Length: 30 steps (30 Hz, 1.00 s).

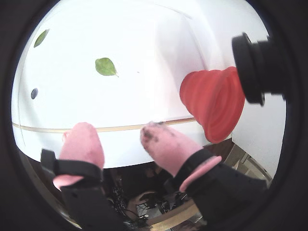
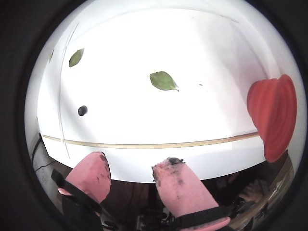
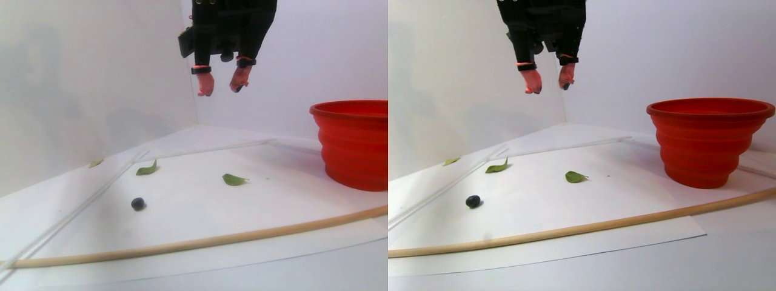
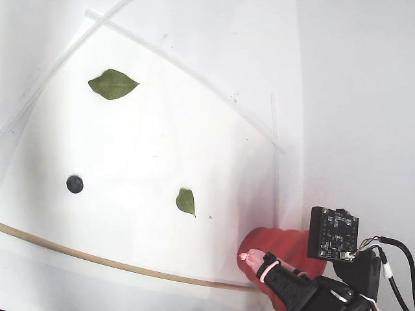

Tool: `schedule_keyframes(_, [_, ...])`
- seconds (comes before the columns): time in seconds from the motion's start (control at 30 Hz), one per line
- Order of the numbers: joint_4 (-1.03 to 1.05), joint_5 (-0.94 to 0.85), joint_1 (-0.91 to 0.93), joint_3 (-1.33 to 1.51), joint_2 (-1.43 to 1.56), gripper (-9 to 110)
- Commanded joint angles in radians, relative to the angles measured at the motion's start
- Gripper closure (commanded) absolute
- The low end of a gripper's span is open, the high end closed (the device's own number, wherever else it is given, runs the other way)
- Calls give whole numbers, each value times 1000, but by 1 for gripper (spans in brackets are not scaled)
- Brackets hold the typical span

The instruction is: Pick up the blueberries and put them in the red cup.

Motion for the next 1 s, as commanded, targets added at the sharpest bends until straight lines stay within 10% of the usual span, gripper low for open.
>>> schedule_keyframes(0.0, [6, 9, -37, -9, 71, 84])
schedule_keyframes(0.97, [-110, -2, -259, 75, -55, 84])
